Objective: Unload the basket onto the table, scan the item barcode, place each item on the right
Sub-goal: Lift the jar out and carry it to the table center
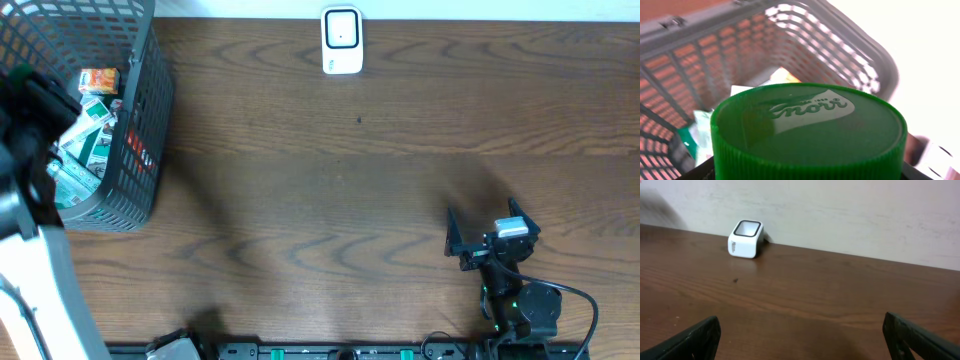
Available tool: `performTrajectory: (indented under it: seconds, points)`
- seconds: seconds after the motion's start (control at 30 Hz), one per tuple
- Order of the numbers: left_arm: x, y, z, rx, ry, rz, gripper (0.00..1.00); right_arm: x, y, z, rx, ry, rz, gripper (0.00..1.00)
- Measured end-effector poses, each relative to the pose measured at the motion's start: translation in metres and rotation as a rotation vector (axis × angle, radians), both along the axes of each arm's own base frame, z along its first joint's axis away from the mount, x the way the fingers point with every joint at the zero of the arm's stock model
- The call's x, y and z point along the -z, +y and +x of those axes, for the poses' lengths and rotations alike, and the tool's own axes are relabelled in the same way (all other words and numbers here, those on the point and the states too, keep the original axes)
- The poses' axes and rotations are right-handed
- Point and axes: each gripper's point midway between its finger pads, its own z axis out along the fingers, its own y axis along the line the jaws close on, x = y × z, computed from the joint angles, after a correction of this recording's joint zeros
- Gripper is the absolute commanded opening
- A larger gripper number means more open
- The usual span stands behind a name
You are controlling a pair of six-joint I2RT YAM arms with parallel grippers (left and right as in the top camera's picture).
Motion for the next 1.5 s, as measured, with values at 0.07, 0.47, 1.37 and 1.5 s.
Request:
performTrajectory:
  seconds: [0.07, 0.47, 1.37, 1.5]
  points:
    - [-0.002, -0.024, -0.011, 0.057, 0.008, -0.033, 0.55, 0.000, 0.000, 0.000, 0.000, 0.000, 0.000, 0.99]
    - [0.060, -0.191, -0.016, 0.544, 0.262, -0.146, 0.56, 0.000, 0.000, 0.000, 0.000, 0.000, 0.000, 0.99]
    - [0.338, -0.374, -0.014, 0.811, 0.966, -0.032, 0.56, 0.000, 0.000, 0.000, 0.000, 0.000, 0.000, 0.99]
    - [0.338, -0.382, -0.012, 0.802, 0.944, -0.046, 0.66, 0.000, 0.000, 0.000, 0.000, 0.000, 0.000, 0.99]
